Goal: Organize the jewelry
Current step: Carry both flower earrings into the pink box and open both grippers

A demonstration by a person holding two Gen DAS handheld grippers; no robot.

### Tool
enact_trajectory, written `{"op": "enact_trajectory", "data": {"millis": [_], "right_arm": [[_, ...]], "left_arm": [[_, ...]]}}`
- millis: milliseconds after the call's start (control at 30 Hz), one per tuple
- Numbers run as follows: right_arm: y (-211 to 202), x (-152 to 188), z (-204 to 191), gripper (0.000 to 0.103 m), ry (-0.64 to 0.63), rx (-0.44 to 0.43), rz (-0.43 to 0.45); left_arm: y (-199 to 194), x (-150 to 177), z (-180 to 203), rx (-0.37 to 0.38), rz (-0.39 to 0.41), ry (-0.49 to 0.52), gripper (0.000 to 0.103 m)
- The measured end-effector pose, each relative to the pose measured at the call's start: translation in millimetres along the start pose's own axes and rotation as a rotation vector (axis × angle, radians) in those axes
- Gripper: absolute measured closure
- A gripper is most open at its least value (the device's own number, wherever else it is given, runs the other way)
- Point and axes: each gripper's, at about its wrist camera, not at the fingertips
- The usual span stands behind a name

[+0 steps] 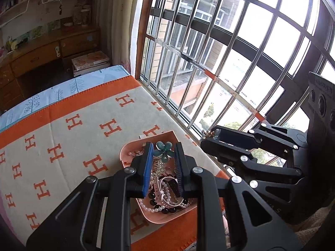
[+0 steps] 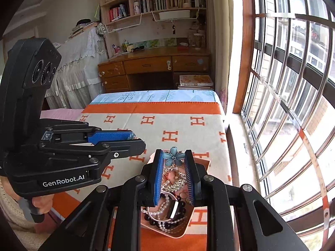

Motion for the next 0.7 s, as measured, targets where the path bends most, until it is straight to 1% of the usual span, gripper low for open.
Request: {"op": "enact_trajectory", "data": {"millis": [100, 200, 300, 467, 500, 567, 600, 633, 700], "right_arm": [[10, 14, 19, 0.083, 0.028, -0.013, -0.045], [34, 31, 34, 0.083, 0.050, -0.026, -0.102], [61, 46, 38, 0.083, 0.054, -0.019, -0.155], [97, 66, 33, 0.083, 0.051, -0.045, -0.221], [103, 70, 31, 0.083, 0.050, -0.048, -0.231], [115, 75, 27, 0.083, 0.049, -0.056, -0.249], [120, 77, 26, 0.082, 0.047, -0.061, -0.255], [126, 74, 19, 0.081, 0.042, -0.061, -0.259], [132, 77, 17, 0.075, 0.040, -0.058, -0.260]], "left_arm": [[24, 3, 2, -0.051, -0.027, -0.018, 0.085], [44, 11, -7, -0.115, -0.043, -0.048, 0.085], [61, 20, -17, -0.143, -0.074, -0.085, 0.085], [79, 34, -26, -0.210, -0.092, -0.088, 0.085], [81, 37, -29, -0.211, -0.101, -0.097, 0.082], [85, 43, -34, -0.213, -0.117, -0.120, 0.066], [86, 46, -37, -0.213, -0.122, -0.131, 0.047], [87, 49, -40, -0.210, -0.122, -0.141, 0.035], [84, 55, -44, -0.208, -0.113, -0.159, 0.032]]}}
Point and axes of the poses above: each gripper's, at about its wrist camera, not at the fingertips, and y roughly the way its jaws point, z to its right, x to its underside, and after that the axes turned 8 degrees about -y, right-handed
